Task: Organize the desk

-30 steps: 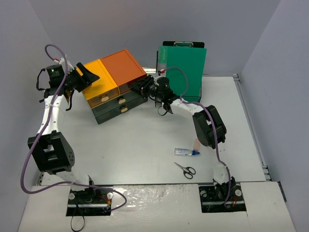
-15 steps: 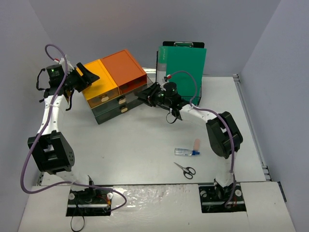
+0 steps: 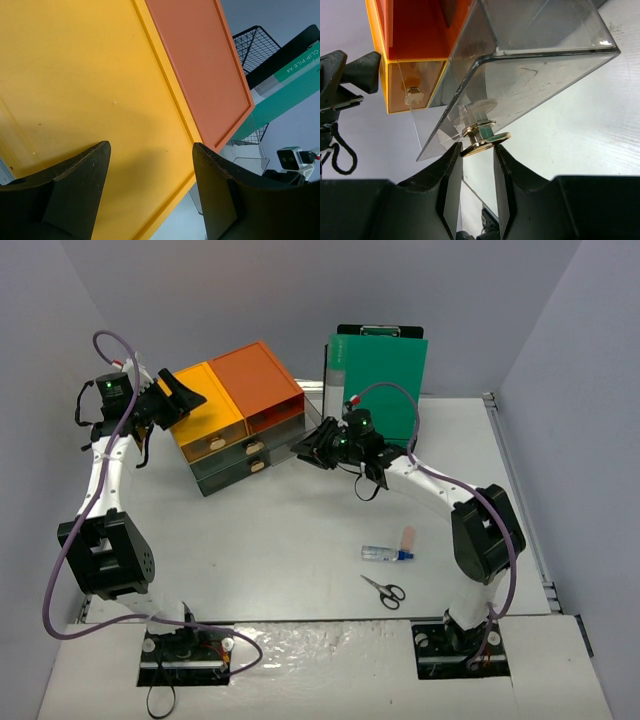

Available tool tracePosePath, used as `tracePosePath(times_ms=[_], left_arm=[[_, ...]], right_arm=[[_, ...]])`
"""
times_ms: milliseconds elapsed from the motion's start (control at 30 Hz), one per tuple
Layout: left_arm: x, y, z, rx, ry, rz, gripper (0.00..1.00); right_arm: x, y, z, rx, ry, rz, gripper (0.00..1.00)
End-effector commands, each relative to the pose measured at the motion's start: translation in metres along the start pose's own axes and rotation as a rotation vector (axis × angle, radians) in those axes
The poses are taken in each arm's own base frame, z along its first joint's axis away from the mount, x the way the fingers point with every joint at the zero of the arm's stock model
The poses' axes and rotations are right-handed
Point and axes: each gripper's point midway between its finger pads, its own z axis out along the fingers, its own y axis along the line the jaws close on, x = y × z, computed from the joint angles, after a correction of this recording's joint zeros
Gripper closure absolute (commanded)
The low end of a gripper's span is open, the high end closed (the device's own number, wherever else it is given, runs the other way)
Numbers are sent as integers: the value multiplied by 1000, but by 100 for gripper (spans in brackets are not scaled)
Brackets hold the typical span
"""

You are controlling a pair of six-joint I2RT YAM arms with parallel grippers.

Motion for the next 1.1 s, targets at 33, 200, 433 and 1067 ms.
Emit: tracePosePath(times_ms=[33,200,433,1067], left_arm=[[8,14,0,-49,34,-39,36],[8,13,0,-44,33,-39,36],[8,11,0,-39,30,-41,36],[5,10,3,-24,25,-53,36]], right_arm=[[-20,0,-22,70,-78,-75,77],[-23,19,-31,43,-111,-202,24],[-20,50,-50,-22,-134,-319,11],[53,-162,-185,955,192,-551,22]])
